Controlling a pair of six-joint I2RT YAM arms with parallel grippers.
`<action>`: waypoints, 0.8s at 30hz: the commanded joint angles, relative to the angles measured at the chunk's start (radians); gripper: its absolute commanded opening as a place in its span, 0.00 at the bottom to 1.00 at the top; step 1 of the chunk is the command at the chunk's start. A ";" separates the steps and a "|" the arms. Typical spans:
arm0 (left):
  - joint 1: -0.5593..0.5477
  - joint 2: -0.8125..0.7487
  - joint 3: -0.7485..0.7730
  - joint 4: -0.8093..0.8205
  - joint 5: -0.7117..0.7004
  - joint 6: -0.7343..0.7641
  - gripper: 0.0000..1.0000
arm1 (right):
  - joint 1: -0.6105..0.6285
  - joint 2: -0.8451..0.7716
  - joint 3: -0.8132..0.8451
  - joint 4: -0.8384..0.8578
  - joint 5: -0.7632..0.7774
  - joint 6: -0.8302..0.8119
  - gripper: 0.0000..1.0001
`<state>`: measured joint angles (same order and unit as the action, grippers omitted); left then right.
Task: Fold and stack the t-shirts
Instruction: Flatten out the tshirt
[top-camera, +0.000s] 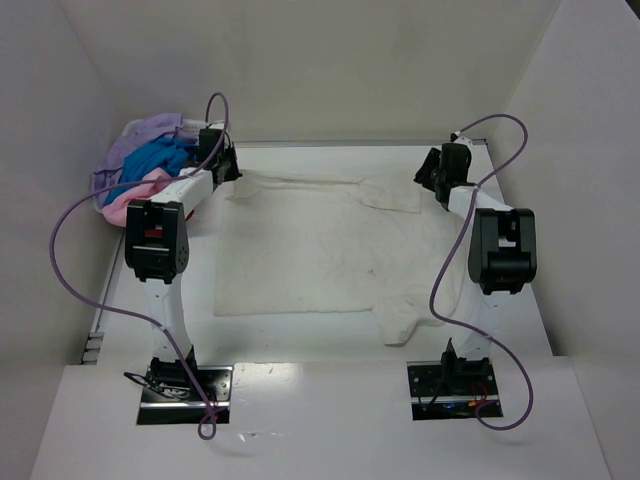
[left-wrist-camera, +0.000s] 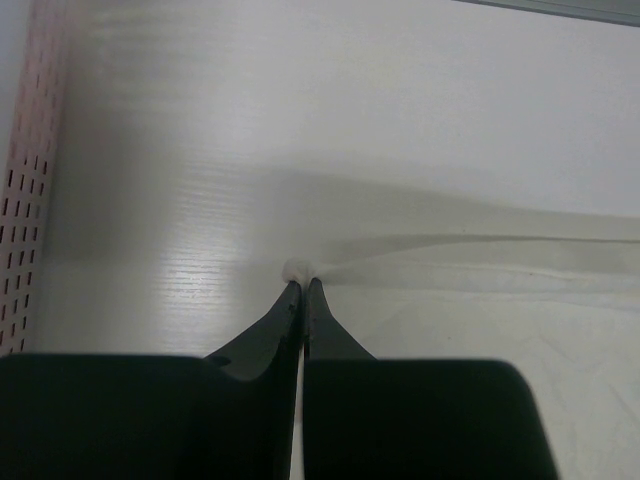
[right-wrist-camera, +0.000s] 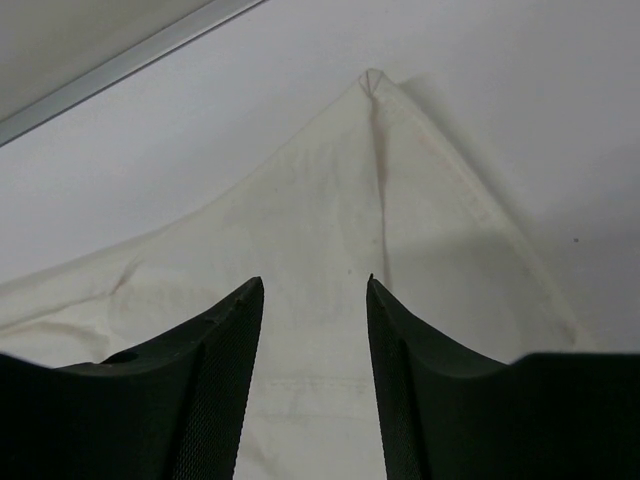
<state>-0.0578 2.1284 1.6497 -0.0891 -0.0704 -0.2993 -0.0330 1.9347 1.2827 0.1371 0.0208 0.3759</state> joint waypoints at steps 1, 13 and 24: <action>0.000 0.025 0.047 0.032 0.026 0.031 0.00 | -0.008 0.024 0.025 -0.002 -0.018 -0.026 0.52; -0.010 0.034 0.056 0.023 0.026 0.040 0.00 | -0.008 0.222 0.254 -0.246 -0.039 -0.054 0.45; -0.010 0.044 0.065 0.023 0.026 0.040 0.00 | -0.008 0.245 0.274 -0.292 -0.018 -0.063 0.50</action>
<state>-0.0635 2.1540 1.6760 -0.0959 -0.0608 -0.2855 -0.0330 2.1662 1.5116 -0.1261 -0.0151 0.3313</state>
